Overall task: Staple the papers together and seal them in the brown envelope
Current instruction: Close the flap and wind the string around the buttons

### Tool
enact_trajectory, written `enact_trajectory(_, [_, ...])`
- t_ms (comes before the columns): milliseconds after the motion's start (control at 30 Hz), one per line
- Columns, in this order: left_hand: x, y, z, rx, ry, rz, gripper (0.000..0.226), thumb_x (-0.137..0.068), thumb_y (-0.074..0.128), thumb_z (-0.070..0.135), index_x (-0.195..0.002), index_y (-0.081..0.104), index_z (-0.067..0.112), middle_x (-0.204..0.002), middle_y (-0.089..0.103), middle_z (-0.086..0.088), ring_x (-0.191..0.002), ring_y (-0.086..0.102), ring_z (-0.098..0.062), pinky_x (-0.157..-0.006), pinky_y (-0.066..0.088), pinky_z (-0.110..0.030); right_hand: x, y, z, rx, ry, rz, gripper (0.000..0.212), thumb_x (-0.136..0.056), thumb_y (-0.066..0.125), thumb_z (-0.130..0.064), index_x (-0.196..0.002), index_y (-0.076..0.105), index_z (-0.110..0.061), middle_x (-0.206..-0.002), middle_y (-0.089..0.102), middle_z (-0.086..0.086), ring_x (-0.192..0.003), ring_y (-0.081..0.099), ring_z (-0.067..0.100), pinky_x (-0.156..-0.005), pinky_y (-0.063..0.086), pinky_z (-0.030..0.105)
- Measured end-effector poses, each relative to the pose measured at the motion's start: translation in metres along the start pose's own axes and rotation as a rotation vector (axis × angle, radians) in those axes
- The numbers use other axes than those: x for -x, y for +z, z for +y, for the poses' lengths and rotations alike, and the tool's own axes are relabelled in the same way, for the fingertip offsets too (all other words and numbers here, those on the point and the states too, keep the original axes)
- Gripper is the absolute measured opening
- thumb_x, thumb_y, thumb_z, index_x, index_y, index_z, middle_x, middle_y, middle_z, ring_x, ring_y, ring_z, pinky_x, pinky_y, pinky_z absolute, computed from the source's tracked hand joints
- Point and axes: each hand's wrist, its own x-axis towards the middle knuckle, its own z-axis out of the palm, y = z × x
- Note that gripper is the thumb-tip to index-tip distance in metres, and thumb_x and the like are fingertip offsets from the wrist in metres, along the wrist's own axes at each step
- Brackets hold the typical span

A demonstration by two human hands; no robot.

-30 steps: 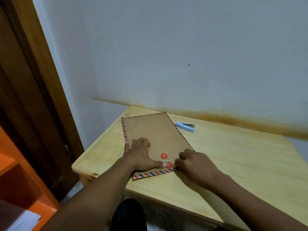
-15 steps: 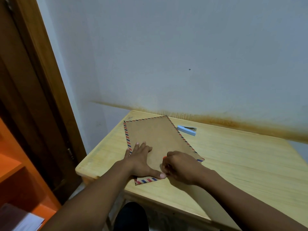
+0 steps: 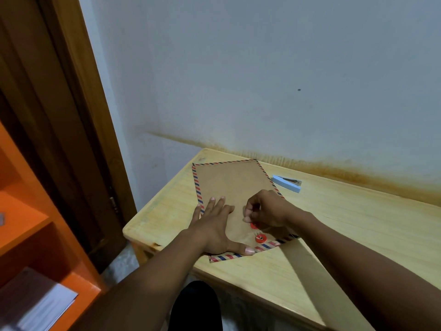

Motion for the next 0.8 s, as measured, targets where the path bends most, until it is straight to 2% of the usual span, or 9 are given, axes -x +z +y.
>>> enact_trajectory(100, [0.001,0.0,0.001,0.009,-0.01,0.0,0.129,-0.061,0.064,0.092,-0.162,0.005,0.035,-0.171,-0.021,0.007,-0.155,-0.027,-0.018,-0.125,-0.013,-0.056,-0.006,-0.002,0.008,-0.014,0.042,0.002,0.007,-0.086,0.075,-0.019,-0.081,0.074,-0.023,-0.083,0.074,-0.01,-0.084,0.068,0.006,-0.083,0.056,0.031])
enact_trajectory(233, [0.0,-0.003,0.002,0.058,-0.026,-0.002,0.128,-0.061,0.068,0.089,-0.161,0.011,0.034,-0.172,-0.016,0.009,-0.156,-0.024,-0.017,-0.125,-0.012,-0.055,-0.002,-0.007,0.017,0.072,0.066,0.058,0.009,-0.09,0.068,-0.013,-0.086,0.075,-0.018,-0.074,0.068,-0.019,-0.076,0.063,-0.002,-0.075,0.05,0.023])
enact_trajectory(367, [-0.004,-0.005,0.007,0.083,-0.056,0.015,0.125,-0.06,0.069,0.089,-0.159,0.019,0.031,-0.173,-0.006,0.009,-0.158,-0.018,-0.019,-0.126,-0.01,-0.055,0.007,-0.011,0.027,0.196,0.106,0.1,0.009,-0.09,0.067,-0.019,-0.088,0.076,-0.019,-0.081,0.069,-0.008,-0.081,0.064,0.015,-0.072,0.055,0.035])
enact_trajectory(467, [-0.008,-0.006,0.013,0.085,-0.081,0.036,0.118,-0.064,0.065,0.09,-0.157,0.023,0.03,-0.173,0.002,0.008,-0.159,-0.011,-0.021,-0.125,-0.006,-0.056,0.022,-0.012,0.03,0.286,0.114,0.135,0.011,-0.091,0.064,-0.029,-0.092,0.074,-0.024,-0.091,0.071,-0.003,-0.083,0.063,0.019,-0.066,0.054,0.034])
enact_trajectory(567, [-0.01,-0.006,0.016,0.06,-0.096,0.053,0.114,-0.066,0.063,0.089,-0.156,0.024,0.029,-0.172,0.007,0.006,-0.16,-0.007,-0.024,-0.125,-0.003,-0.057,0.043,-0.013,0.029,0.364,0.058,0.165,0.014,-0.092,0.058,-0.027,-0.096,0.072,-0.027,-0.096,0.07,-0.003,-0.083,0.061,0.019,-0.063,0.051,0.032])
enact_trajectory(667, [-0.011,-0.005,0.017,0.062,-0.108,0.058,0.117,-0.064,0.064,0.091,-0.155,0.024,0.028,-0.17,0.009,0.005,-0.16,-0.006,-0.024,-0.125,-0.003,-0.058,0.068,-0.009,0.028,0.43,-0.018,0.164,0.012,-0.091,0.06,-0.028,-0.099,0.07,-0.027,-0.093,0.06,-0.006,-0.082,0.053,0.016,-0.059,0.039,0.029])
enact_trajectory(800, [-0.012,-0.005,0.017,0.058,-0.111,0.059,0.117,-0.063,0.063,0.091,-0.154,0.025,0.029,-0.17,0.012,0.005,-0.16,-0.004,-0.024,-0.125,-0.003,-0.058,0.091,0.008,0.027,0.525,-0.172,0.236,0.017,-0.094,0.055,-0.034,-0.1,0.068,-0.026,-0.091,0.057,-0.004,-0.086,0.055,0.017,-0.058,0.041,0.03])
